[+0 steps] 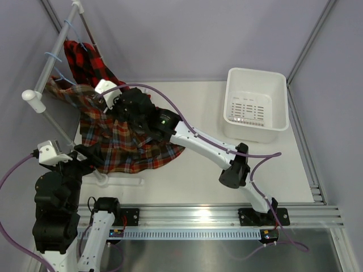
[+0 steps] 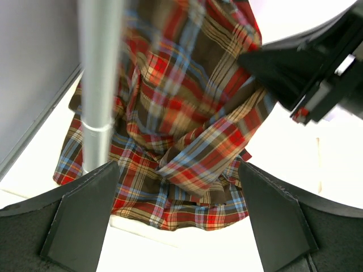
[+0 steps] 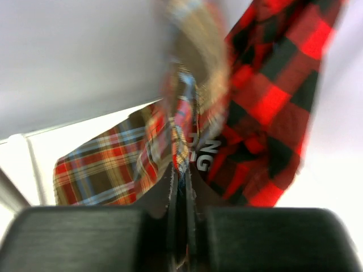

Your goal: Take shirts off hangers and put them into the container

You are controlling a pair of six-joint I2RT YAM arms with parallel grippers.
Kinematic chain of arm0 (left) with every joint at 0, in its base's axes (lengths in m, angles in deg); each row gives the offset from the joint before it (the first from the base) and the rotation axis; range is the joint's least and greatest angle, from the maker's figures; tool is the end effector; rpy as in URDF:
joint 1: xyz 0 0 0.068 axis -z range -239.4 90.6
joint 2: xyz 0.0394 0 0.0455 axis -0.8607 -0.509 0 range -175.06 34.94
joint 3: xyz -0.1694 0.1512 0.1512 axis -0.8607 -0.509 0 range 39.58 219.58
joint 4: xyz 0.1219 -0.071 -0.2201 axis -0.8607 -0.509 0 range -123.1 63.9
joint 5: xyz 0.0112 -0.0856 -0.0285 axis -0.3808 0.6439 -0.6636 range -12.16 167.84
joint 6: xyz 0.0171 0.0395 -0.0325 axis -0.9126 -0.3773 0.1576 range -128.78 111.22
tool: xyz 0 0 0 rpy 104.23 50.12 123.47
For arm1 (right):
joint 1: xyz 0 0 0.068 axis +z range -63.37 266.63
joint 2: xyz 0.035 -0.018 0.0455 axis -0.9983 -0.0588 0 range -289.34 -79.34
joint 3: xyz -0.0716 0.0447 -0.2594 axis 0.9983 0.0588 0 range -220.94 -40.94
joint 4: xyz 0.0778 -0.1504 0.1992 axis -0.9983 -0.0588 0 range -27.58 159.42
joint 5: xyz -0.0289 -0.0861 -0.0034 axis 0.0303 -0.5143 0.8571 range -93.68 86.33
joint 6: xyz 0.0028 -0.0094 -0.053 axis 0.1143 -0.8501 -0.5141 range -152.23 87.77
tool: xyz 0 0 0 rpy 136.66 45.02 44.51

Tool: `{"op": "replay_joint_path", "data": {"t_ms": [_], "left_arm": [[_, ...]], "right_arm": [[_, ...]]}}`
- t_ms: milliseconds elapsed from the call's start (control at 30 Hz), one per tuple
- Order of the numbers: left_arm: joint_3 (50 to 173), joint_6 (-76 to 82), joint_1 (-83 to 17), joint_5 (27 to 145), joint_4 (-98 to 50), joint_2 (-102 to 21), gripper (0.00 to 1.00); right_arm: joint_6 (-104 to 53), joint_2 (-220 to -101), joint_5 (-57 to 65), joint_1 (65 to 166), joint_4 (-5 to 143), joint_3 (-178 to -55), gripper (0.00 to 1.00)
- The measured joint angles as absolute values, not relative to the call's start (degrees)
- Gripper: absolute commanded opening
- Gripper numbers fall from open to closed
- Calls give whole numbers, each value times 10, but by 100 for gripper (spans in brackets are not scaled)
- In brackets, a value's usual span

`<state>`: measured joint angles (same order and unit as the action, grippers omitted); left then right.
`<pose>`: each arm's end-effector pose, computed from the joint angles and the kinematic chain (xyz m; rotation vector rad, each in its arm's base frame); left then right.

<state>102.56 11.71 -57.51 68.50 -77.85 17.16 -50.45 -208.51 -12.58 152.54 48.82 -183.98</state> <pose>0.0074 0.0054 0.3977 -0.3925 1.6397 -0.1562 0.2168 0.4711 0.4223 -1.0556 1.3463 0.4920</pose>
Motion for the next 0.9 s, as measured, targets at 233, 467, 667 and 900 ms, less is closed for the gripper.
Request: {"op": "replay_joint_path", "data": {"t_ms": [233, 467, 667, 900], "left_arm": [[1025, 117, -575, 689, -774, 172, 92], [1008, 118, -575, 700, -759, 172, 91], [993, 118, -575, 713, -756, 174, 89], [985, 120, -575, 719, -755, 181, 89]], "right_arm": [[-520, -2070, -92, 1515, 550, -1780, 0], [-533, -2068, -91, 1515, 587, -1766, 0], [-543, -2068, -90, 1514, 596, -1766, 0], [-550, -2068, -90, 1513, 613, -1767, 0]]}}
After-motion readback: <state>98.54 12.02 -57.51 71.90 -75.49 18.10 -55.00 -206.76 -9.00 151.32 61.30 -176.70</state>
